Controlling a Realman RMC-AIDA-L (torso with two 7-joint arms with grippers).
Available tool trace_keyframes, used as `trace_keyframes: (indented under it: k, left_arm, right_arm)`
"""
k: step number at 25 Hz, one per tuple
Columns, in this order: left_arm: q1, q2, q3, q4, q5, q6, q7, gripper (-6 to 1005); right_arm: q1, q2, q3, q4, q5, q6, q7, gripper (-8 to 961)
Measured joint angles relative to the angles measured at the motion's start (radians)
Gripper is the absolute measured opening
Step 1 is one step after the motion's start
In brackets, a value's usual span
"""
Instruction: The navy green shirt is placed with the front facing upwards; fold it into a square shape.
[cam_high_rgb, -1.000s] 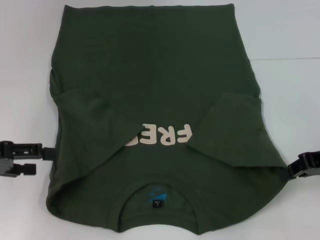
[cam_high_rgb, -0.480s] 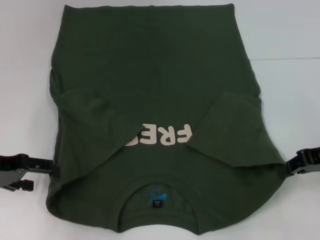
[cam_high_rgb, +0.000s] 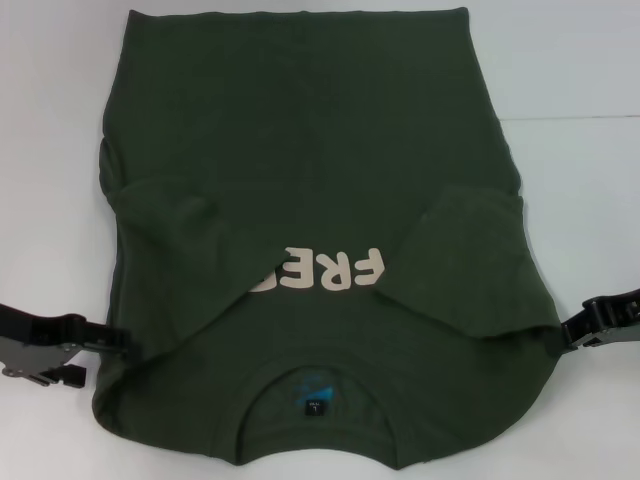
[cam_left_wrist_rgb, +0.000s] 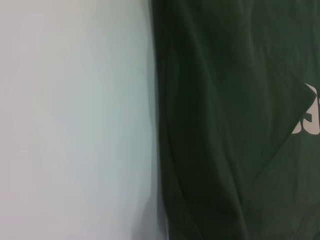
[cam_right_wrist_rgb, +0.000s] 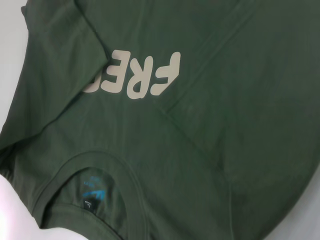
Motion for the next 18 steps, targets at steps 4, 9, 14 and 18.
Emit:
trace_keyframes:
  k: [4, 9, 14, 18]
  left_arm:
    - [-0.005, -0.002, 0.007, -0.004, 0.000, -0.003, 0.000, 895]
    - [-0.010, -0.004, 0.029, -0.006, 0.002, -0.011, -0.003, 887]
    - [-0.012, -0.006, 0.047, -0.007, 0.002, -0.015, -0.004, 879]
    - [-0.012, -0.006, 0.056, -0.007, 0.011, -0.026, -0.015, 873]
  right_arm:
    - [0.003, -0.001, 0.000, 0.009, 0.000, 0.001, -0.007, 40]
    - [0.004, -0.002, 0.000, 0.016, 0.002, 0.001, -0.012, 40]
    - [0.003, -0.003, 0.000, 0.016, 0.013, 0.000, -0.014, 40]
    - [0.001, -0.003, 0.000, 0.017, 0.015, -0.001, -0.014, 39]
